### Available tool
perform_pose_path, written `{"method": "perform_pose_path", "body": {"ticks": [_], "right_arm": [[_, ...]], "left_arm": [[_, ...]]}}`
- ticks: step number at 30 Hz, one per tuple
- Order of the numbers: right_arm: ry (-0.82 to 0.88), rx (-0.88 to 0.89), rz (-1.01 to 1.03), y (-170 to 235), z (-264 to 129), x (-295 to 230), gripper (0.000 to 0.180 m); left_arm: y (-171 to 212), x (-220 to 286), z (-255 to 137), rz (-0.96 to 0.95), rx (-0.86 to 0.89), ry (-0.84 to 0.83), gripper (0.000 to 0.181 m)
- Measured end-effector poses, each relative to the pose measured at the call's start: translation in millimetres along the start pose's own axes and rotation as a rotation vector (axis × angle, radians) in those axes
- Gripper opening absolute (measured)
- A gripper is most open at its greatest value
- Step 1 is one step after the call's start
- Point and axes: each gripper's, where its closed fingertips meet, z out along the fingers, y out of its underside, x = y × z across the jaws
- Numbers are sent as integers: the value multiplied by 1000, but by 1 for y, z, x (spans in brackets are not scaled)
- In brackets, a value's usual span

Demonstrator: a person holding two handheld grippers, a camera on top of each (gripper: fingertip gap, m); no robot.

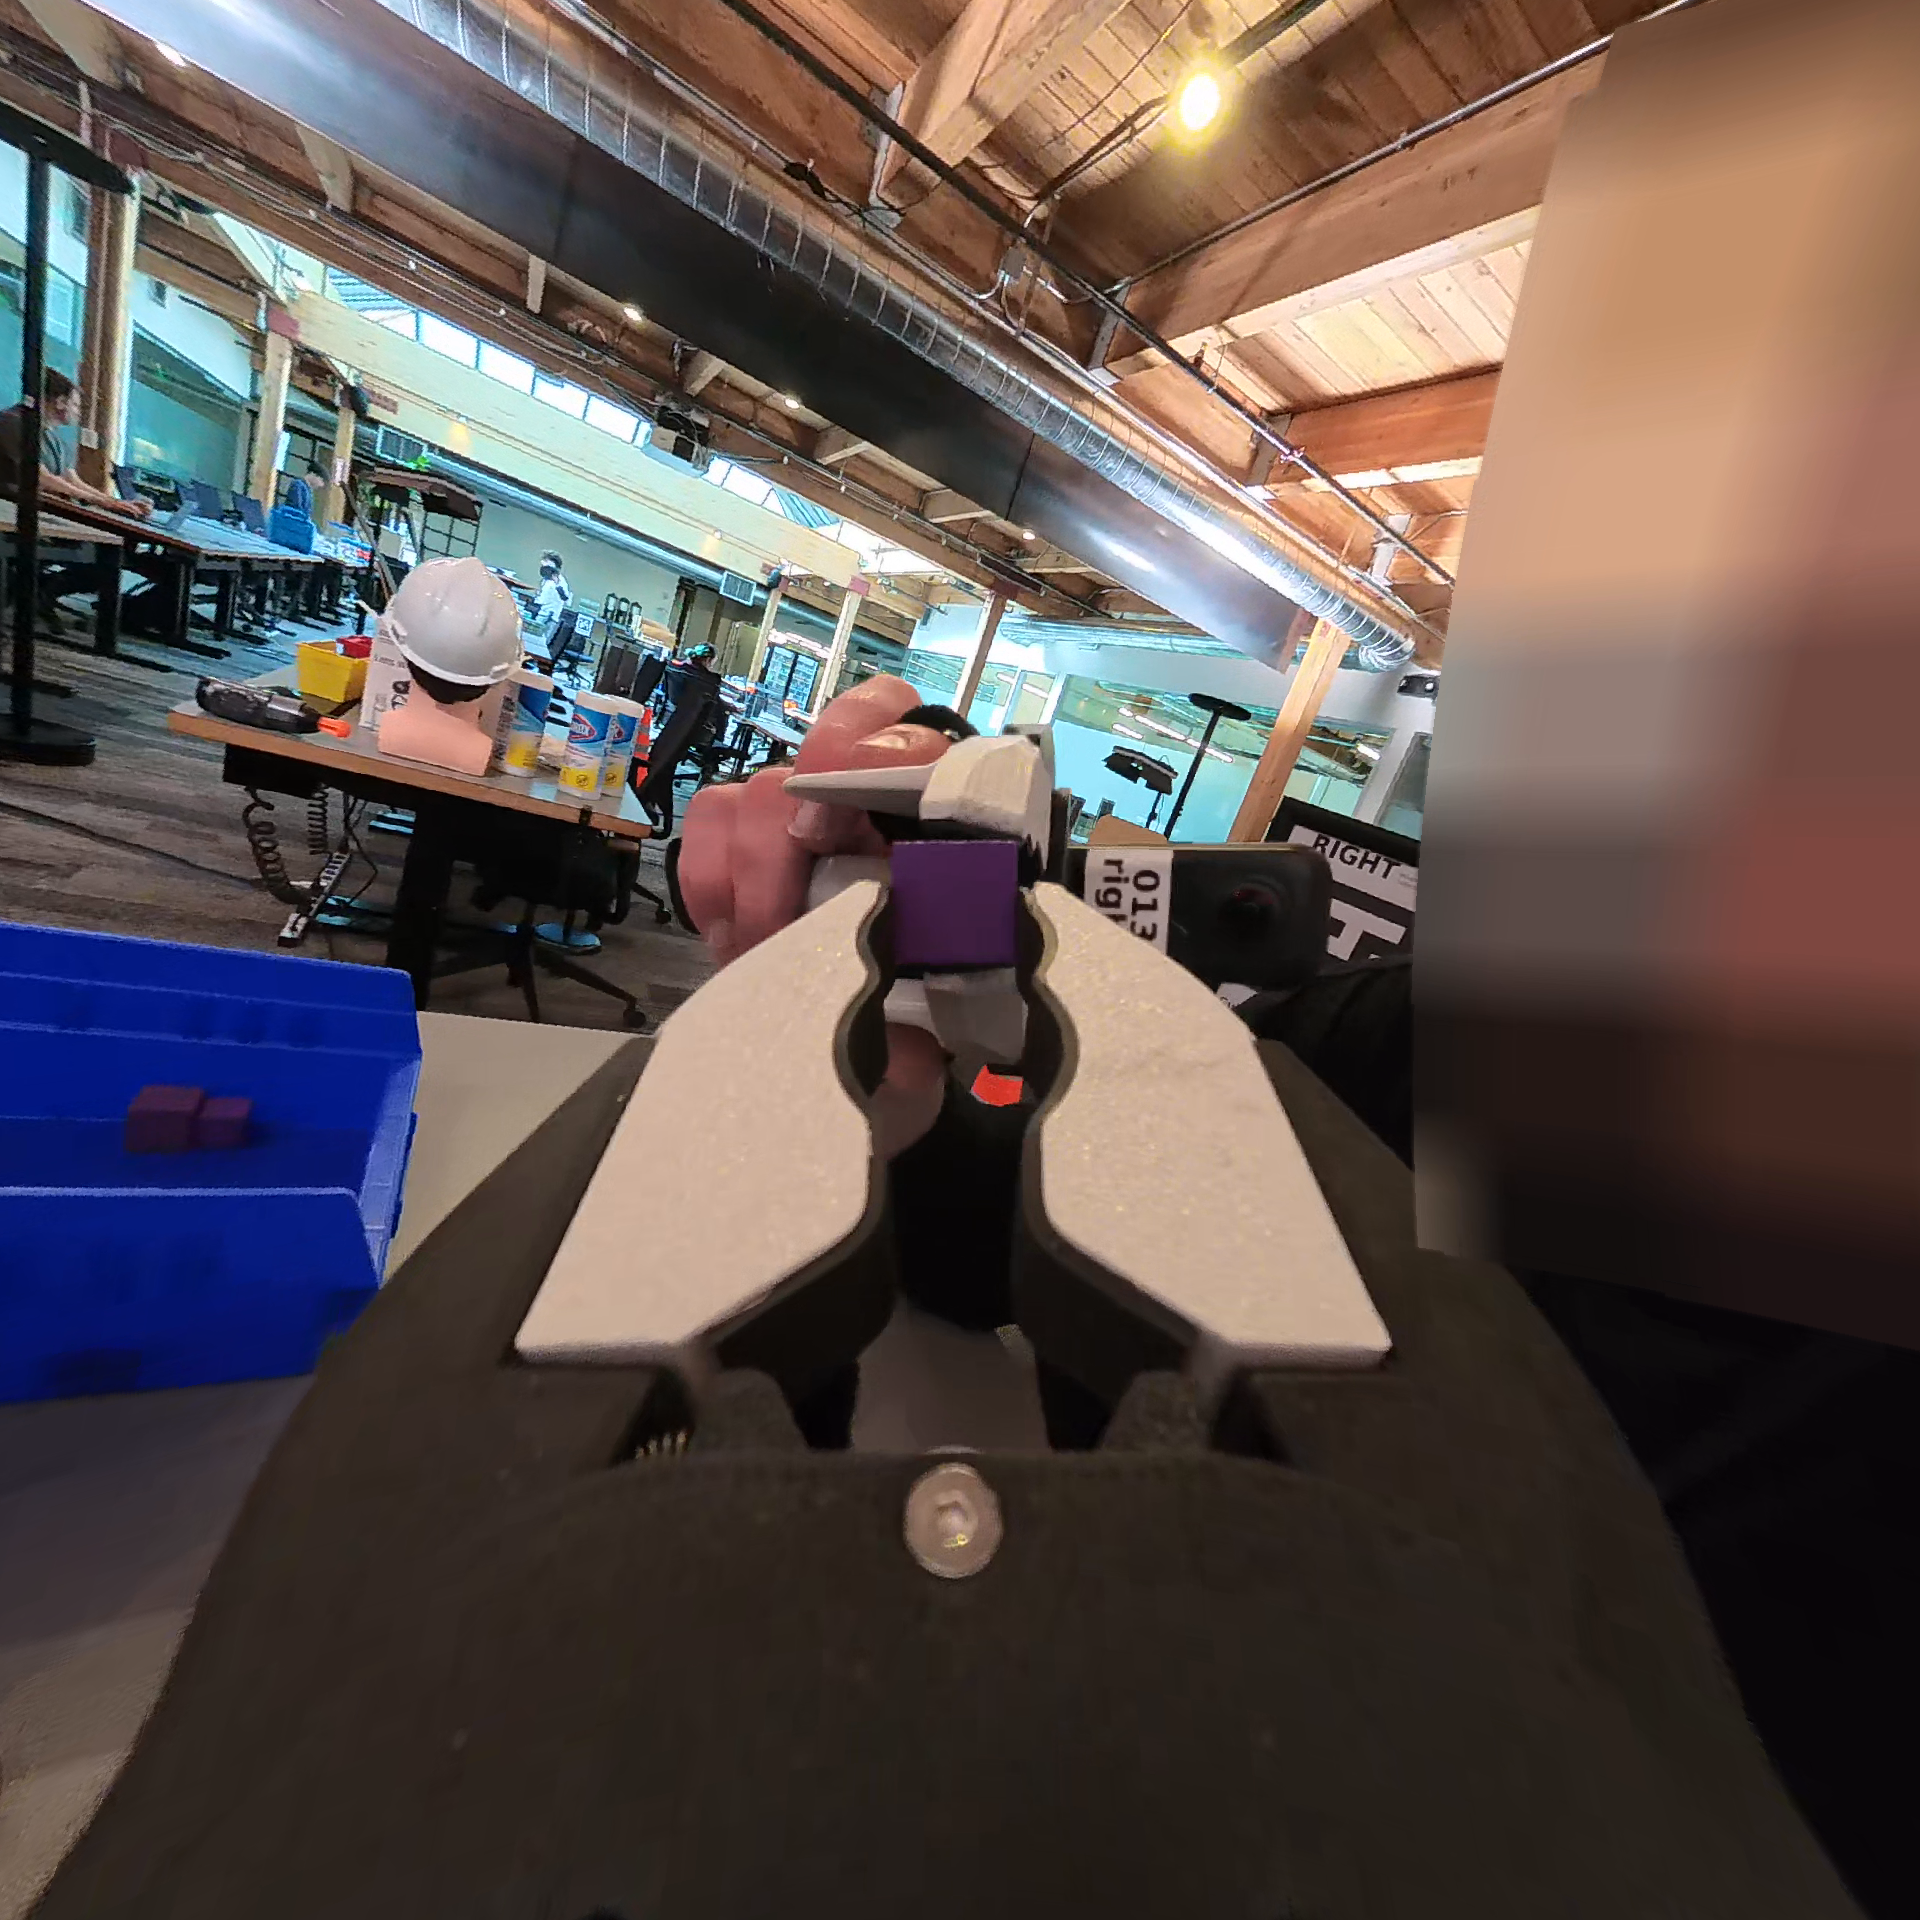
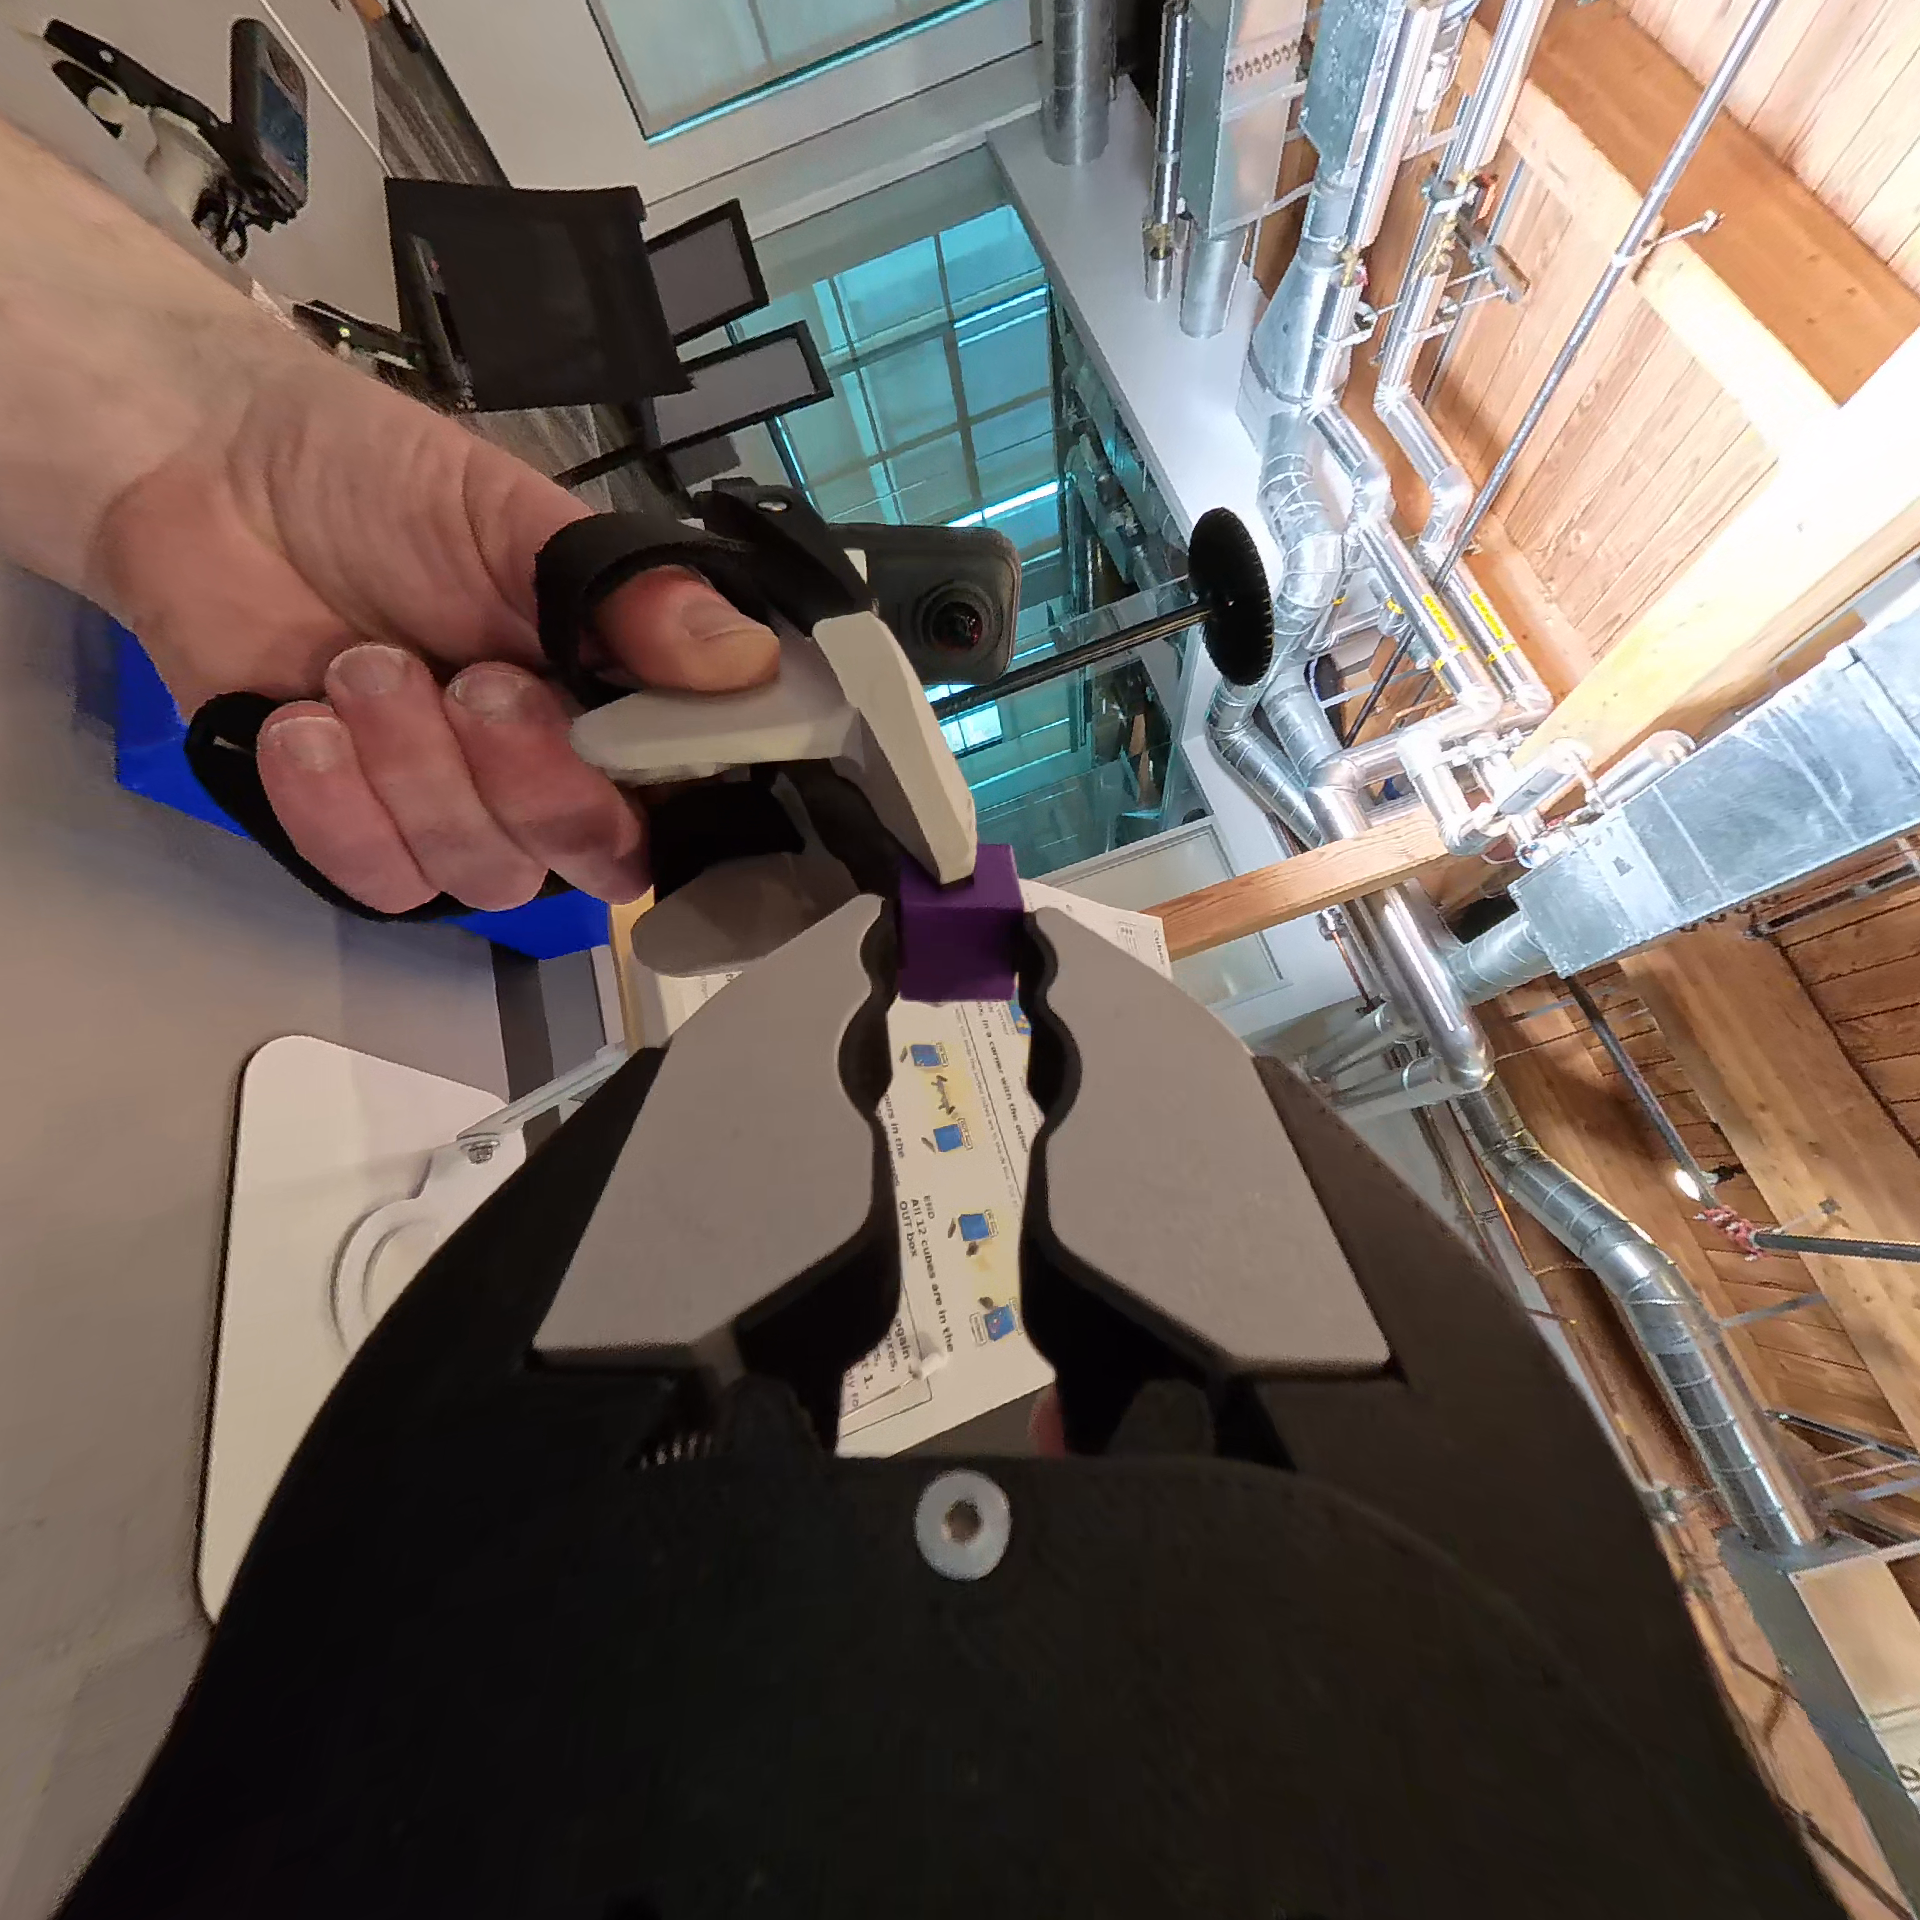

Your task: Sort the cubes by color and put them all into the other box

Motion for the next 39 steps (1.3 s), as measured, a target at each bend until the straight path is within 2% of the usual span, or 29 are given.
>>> {"method": "perform_pose_path", "body": {"ticks": [6, 7, 9, 14, 20, 27, 33, 39], "right_arm": [[-30, -61, 55, 13, -15, 15, 22], [-40, -108, 68, 24, -22, 20, 22], [-98, -207, 106, 53, -38, 22, 22], [-321, -550, 173, 151, -90, 5, 22], [-686, -939, 232, 258, -162, -38, 22], [-1003, -1195, 255, 339, -211, -84, 22], [-1191, -1288, 248, 366, -226, -114, 22], [-1292, -1364, 186, 382, -238, -130, 22]], "left_arm": [[-15, 2, -8, 62, 46, -21, 22], [-19, 1, -15, 100, 35, -53, 15], [-28, 2, -27, 188, 16, -116, 0], [-46, 6, -42, 350, -52, -252, 0], [-43, 3, -34, 512, -217, -381, 0], [-34, 4, -25, 556, -291, -396, 0], [-33, -4, -28, 570, -316, -429, 0], [-29, -6, -24, 590, -356, -414, 0]]}}
